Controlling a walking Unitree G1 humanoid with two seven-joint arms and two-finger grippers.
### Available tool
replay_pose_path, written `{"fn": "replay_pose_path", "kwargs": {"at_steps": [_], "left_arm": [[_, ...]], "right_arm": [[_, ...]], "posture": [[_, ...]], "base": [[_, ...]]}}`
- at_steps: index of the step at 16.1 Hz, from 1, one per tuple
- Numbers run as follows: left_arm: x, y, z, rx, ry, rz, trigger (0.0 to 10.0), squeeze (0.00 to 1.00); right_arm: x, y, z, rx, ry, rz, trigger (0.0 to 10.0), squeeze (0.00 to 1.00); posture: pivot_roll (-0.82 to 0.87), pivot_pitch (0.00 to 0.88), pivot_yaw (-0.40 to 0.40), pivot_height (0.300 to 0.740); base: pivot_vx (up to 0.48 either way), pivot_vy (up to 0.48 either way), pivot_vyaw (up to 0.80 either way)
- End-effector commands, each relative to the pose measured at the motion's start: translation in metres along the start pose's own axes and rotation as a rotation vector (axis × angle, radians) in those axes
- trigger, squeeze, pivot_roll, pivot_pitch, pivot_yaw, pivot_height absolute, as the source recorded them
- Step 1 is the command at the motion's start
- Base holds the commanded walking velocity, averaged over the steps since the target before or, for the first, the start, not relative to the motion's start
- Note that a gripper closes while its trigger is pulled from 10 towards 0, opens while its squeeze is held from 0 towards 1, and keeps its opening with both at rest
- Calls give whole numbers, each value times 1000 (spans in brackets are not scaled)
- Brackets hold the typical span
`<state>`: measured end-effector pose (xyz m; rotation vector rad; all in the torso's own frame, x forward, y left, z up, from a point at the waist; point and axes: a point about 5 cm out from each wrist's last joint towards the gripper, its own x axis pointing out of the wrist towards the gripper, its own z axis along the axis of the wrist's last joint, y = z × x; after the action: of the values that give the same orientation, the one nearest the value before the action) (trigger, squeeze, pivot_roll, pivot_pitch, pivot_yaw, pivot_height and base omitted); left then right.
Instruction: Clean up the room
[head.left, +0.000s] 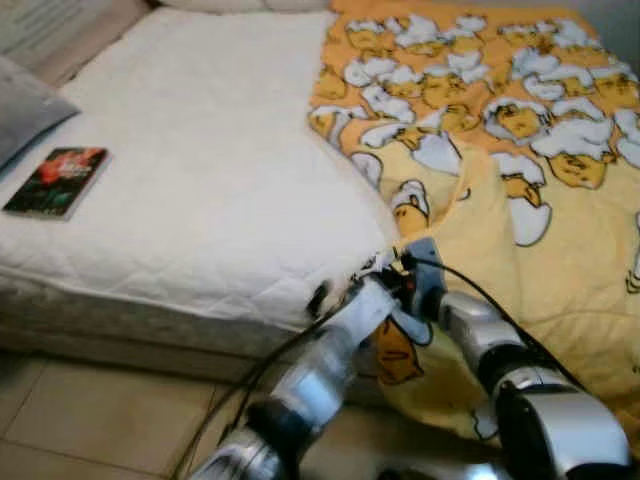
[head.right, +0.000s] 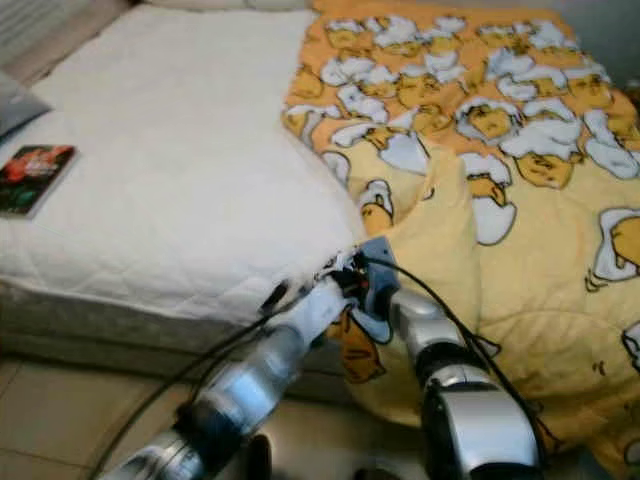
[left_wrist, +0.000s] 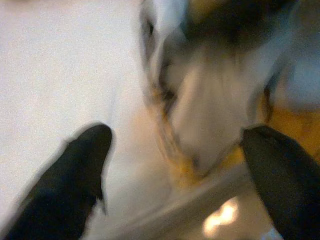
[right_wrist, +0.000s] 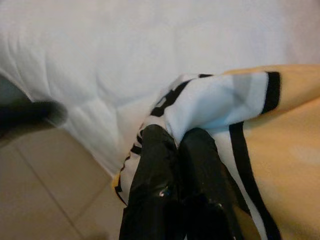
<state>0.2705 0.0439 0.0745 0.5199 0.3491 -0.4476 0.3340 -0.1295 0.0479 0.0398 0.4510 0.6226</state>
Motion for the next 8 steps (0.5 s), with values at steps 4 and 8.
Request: {"fn": "replay_pose_path", "kwargs": {"at_steps": [4, 8], "left_arm": [[-104, 175, -79, -68, -10, -27, 10000, 710], [-108, 174, -115, -147, 53, -123, 10000, 725]], "right_arm": [[-18, -28, 4, -56, 13, -94, 0, 0], [-25, -37, 2, -46, 13, -130, 0, 0]], "posture": [[240, 8, -16, 740], [223, 0, -23, 740]], "base": [[0, 0, 0], [0, 0, 0]]}}
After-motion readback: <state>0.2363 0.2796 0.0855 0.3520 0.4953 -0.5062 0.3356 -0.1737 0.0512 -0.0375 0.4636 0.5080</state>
